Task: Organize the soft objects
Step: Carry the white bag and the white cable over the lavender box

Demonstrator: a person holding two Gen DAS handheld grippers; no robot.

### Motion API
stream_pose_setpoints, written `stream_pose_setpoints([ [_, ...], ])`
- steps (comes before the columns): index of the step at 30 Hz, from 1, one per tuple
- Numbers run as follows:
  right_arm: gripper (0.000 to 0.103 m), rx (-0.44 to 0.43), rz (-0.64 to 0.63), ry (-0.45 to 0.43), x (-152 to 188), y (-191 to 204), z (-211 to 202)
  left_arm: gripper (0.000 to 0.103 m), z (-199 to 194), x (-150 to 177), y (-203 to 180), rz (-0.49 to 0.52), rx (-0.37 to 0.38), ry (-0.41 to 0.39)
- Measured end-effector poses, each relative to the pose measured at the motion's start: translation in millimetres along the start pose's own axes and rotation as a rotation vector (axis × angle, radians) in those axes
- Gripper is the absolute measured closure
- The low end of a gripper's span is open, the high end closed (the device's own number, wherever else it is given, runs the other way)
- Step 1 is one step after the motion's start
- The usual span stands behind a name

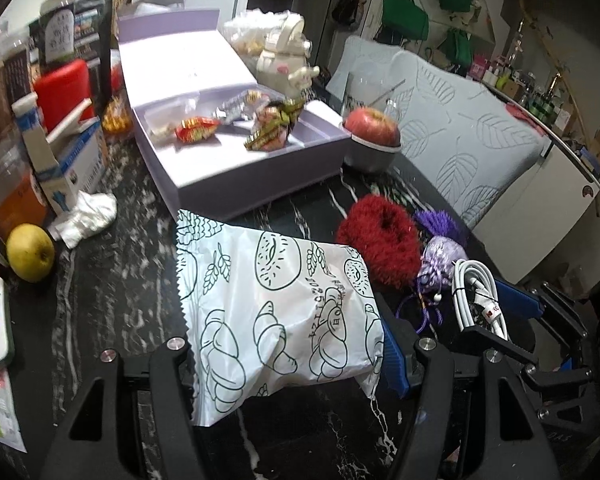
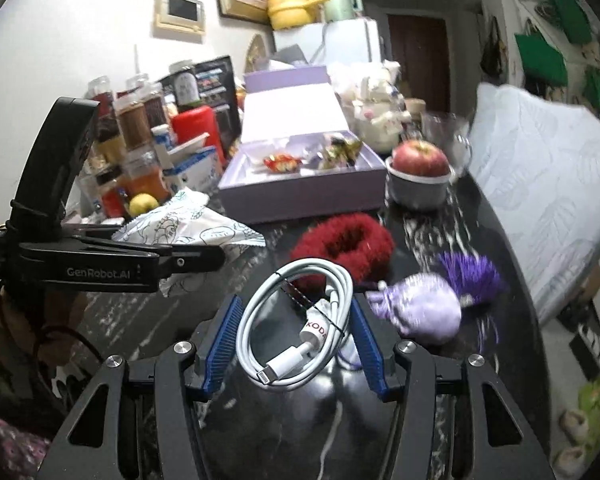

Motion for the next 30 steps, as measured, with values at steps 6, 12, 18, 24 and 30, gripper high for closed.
stream_pose_setpoints([
  [6, 0.048, -0.015, -0.037, -0.069, -25.1, 4.6, -10.6, 0.038, -27.3, -14.2, -1.9, 0.018, -0.002, -0.079],
  [12, 0.048, -0.02, -0.065, -0.129, -52.3, 2.0, -17.4, 0.038, -52.6, -33.0, -2.6, 0.035, -0.009, -0.163],
  [18, 0.048, -0.014, -0.102, -0.205, -87.5, -2.6, -21.2, 0.038, -71.1, -56.5, -5.0, 0.044, -0.008, -0.24],
  [24, 0.048, -0.01, -0.141, -0.25, -121.0, -9.3, -17.1, 0.038, -86.4, -88.9, -7.4, 0.063, -0.01, -0.318],
  [30, 0.048, -0.022, -0.154, -0.278, -158.5, -25.2, 1.2, 0.038, -89.0, -126.7, -3.7, 0.072, -0.019, -0.377],
])
Point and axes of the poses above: each gripper's, at about its wrist camera, not at the fingertips, and z roughly the way its jaws point, y to its left, x to its underside, the point moved 4 cm from there along z, roughly the way its jaws point, and after that the axes turned 14 degrees about -z, right-handed, at the moved point
